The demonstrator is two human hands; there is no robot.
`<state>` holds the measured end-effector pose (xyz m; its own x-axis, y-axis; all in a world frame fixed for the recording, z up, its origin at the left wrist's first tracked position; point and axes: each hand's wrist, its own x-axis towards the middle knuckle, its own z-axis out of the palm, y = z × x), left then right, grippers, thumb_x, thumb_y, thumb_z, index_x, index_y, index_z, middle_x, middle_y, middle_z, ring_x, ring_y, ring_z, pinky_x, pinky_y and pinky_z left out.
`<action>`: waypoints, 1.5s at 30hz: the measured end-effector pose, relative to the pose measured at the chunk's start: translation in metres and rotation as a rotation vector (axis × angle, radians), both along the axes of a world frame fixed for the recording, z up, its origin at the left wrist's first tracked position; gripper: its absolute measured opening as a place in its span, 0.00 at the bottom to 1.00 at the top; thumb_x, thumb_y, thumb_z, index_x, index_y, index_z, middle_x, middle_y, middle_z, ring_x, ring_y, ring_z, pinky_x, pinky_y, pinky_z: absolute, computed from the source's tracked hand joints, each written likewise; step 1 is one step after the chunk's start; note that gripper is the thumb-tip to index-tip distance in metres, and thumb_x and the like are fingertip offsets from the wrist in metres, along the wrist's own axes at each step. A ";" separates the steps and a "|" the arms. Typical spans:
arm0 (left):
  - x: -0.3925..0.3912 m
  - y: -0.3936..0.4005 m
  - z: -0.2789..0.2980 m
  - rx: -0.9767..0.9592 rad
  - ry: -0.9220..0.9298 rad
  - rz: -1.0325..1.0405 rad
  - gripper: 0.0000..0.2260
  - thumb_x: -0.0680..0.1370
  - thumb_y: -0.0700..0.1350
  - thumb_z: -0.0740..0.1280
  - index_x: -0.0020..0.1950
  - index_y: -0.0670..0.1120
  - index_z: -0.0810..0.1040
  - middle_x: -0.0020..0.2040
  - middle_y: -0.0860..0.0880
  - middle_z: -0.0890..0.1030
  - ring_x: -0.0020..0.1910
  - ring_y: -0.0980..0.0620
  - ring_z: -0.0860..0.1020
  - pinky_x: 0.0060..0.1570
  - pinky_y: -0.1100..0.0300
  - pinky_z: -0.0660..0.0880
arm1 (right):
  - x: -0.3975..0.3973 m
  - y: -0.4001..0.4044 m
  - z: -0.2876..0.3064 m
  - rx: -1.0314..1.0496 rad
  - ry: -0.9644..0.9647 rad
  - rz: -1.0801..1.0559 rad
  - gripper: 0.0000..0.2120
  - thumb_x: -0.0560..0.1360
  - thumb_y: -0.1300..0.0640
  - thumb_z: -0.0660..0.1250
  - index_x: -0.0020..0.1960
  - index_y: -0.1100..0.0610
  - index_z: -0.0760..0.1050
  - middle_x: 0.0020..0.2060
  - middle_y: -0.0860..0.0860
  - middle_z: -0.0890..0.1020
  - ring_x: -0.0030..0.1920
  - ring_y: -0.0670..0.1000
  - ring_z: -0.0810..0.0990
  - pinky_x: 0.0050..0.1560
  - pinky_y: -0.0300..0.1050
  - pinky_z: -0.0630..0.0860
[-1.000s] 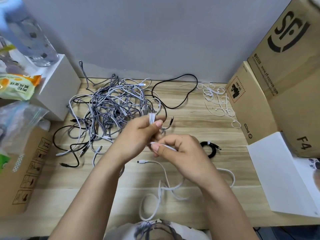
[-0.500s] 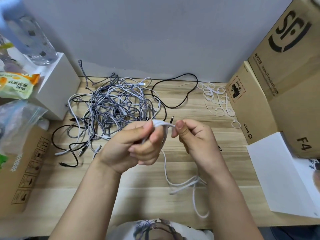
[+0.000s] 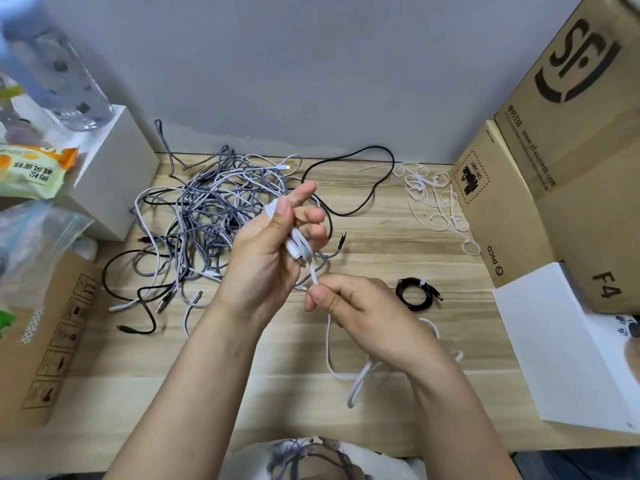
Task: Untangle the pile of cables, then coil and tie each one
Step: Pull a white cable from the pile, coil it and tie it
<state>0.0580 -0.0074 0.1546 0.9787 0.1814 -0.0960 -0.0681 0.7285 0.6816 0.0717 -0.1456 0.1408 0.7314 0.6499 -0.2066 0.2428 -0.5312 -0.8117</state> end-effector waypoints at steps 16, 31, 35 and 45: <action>-0.015 0.004 -0.018 0.942 0.099 -0.442 0.24 0.76 0.60 0.54 0.32 0.43 0.74 0.20 0.54 0.64 0.20 0.56 0.62 0.23 0.65 0.59 | 0.008 -0.012 0.016 0.242 -0.281 -0.285 0.06 0.62 0.47 0.72 0.38 0.45 0.80 0.31 0.44 0.81 0.32 0.46 0.76 0.39 0.49 0.74; 0.000 0.017 0.008 -0.745 -0.051 -0.126 0.13 0.81 0.37 0.54 0.61 0.31 0.68 0.31 0.46 0.69 0.27 0.50 0.69 0.36 0.58 0.72 | 0.013 -0.010 -0.010 0.036 0.127 0.009 0.14 0.78 0.55 0.63 0.33 0.49 0.72 0.20 0.44 0.72 0.24 0.45 0.73 0.35 0.44 0.72; 0.010 0.000 -0.007 -0.192 0.103 0.206 0.15 0.82 0.38 0.52 0.66 0.33 0.66 0.28 0.52 0.72 0.25 0.57 0.71 0.32 0.66 0.74 | 0.007 -0.008 0.000 -0.083 0.083 0.105 0.14 0.78 0.57 0.63 0.34 0.49 0.69 0.22 0.44 0.73 0.26 0.45 0.76 0.38 0.43 0.75; 0.000 0.001 -0.036 1.215 -0.055 0.017 0.16 0.79 0.46 0.56 0.67 0.53 0.64 0.38 0.57 0.81 0.38 0.61 0.77 0.54 0.66 0.71 | 0.008 -0.014 0.004 0.167 0.132 -0.041 0.14 0.77 0.66 0.62 0.45 0.47 0.76 0.29 0.45 0.77 0.31 0.40 0.75 0.38 0.34 0.73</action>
<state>0.0583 -0.0066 0.1184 0.9728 0.1371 0.1866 -0.1215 -0.3835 0.9155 0.0795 -0.1599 0.1450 0.7317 0.6533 -0.1944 0.1096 -0.3942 -0.9125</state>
